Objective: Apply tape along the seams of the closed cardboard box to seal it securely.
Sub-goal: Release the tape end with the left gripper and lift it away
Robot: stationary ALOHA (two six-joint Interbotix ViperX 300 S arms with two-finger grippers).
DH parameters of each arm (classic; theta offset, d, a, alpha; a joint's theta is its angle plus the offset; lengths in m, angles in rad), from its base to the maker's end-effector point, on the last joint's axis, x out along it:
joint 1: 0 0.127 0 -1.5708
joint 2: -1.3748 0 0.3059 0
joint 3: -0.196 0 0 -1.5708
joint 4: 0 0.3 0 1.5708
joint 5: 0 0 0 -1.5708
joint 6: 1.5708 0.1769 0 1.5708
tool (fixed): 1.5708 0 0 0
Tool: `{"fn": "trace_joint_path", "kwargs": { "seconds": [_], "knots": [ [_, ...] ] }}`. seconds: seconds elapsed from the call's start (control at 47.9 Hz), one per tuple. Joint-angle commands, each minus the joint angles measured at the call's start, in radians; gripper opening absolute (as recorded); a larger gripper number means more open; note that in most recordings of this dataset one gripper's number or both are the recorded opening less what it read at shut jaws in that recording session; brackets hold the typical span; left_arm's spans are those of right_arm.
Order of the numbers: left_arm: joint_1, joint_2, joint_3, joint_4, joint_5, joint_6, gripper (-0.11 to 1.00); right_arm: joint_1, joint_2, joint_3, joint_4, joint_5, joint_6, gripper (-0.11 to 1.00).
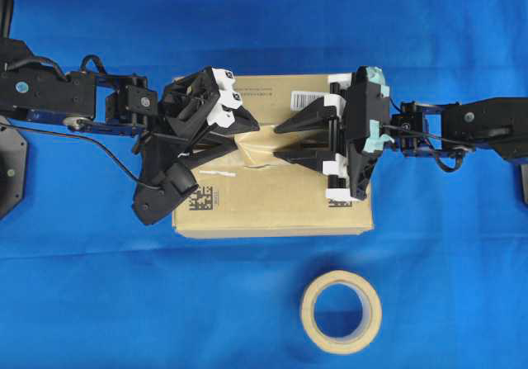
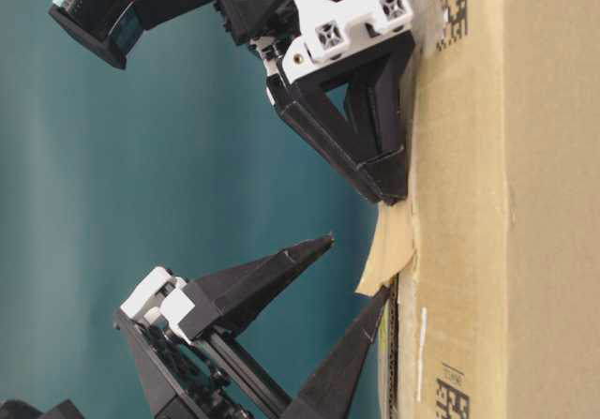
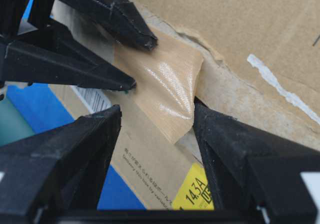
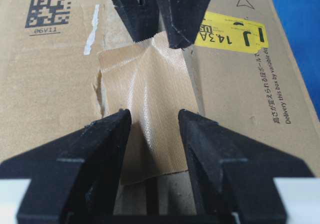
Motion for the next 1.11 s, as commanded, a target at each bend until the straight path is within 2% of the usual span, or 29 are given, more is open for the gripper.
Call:
{"fn": "trace_joint_path", "kwargs": {
  "seconds": [0.0, 0.209, 0.835, 0.981, 1.085],
  "knots": [
    [0.005, -0.018, -0.029, 0.005, 0.028, 0.009, 0.58, 0.003, -0.009, -0.011, 0.002, -0.003, 0.002, 0.47],
    [0.005, -0.018, -0.052, 0.005, 0.110, 0.046, 0.58, 0.005, -0.011, -0.008, 0.003, -0.003, 0.002, 0.47],
    [0.008, -0.075, -0.023, 0.000, 0.101, 0.041, 0.58, 0.008, -0.011, -0.005, 0.005, -0.005, 0.002, 0.47],
    [0.008, -0.101, -0.002, -0.018, -0.009, 0.000, 0.58, 0.012, -0.015, -0.005, 0.005, -0.003, 0.002, 0.47],
    [0.003, -0.112, 0.025, -0.020, -0.114, -0.094, 0.58, 0.012, -0.026, -0.002, 0.006, -0.002, 0.003, 0.47]
  ]
}}
